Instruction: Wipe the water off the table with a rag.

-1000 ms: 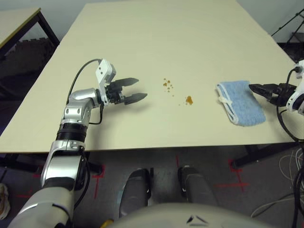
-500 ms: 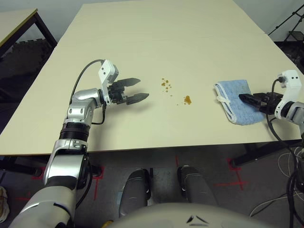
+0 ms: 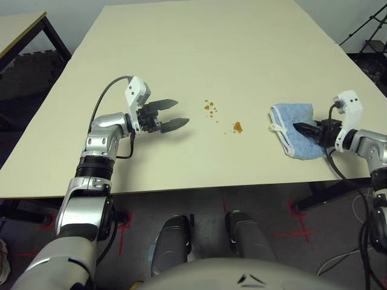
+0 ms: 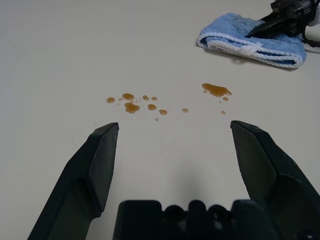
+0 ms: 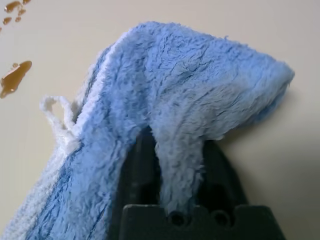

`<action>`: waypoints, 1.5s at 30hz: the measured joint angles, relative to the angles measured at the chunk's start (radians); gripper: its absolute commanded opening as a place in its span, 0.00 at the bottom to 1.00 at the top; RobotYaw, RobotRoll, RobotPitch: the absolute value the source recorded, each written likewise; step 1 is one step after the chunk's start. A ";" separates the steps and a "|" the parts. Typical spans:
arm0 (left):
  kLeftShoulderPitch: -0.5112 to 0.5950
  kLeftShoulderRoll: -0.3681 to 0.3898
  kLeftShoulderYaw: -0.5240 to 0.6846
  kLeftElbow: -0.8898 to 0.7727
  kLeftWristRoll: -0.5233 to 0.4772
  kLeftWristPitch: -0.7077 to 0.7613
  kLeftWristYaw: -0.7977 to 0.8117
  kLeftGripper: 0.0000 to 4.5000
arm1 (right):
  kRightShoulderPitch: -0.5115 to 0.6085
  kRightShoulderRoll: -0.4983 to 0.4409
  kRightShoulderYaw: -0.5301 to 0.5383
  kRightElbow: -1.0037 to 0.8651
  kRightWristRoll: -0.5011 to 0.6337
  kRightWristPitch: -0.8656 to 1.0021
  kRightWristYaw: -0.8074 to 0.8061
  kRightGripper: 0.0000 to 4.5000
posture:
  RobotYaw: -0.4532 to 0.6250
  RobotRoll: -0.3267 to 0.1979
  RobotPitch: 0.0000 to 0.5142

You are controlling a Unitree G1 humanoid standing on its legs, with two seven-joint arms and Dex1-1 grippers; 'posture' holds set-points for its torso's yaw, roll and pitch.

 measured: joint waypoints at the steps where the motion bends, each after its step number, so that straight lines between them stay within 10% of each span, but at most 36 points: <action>1: 0.000 0.000 0.002 0.001 0.000 -0.001 0.001 1.00 | -0.002 0.004 -0.001 0.002 -0.004 -0.010 -0.010 0.04 | 0.27 0.62 0.20; 15: -0.029 0.004 0.009 0.041 0.004 -0.029 0.015 1.00 | -0.054 0.132 -0.063 0.001 0.001 -0.039 -0.262 0.01 | 0.27 0.62 0.18; 45: -0.033 0.030 0.010 0.070 0.004 -0.036 0.014 1.00 | 0.120 0.332 0.100 -0.582 0.110 0.403 -0.281 0.01 | 0.27 0.62 0.21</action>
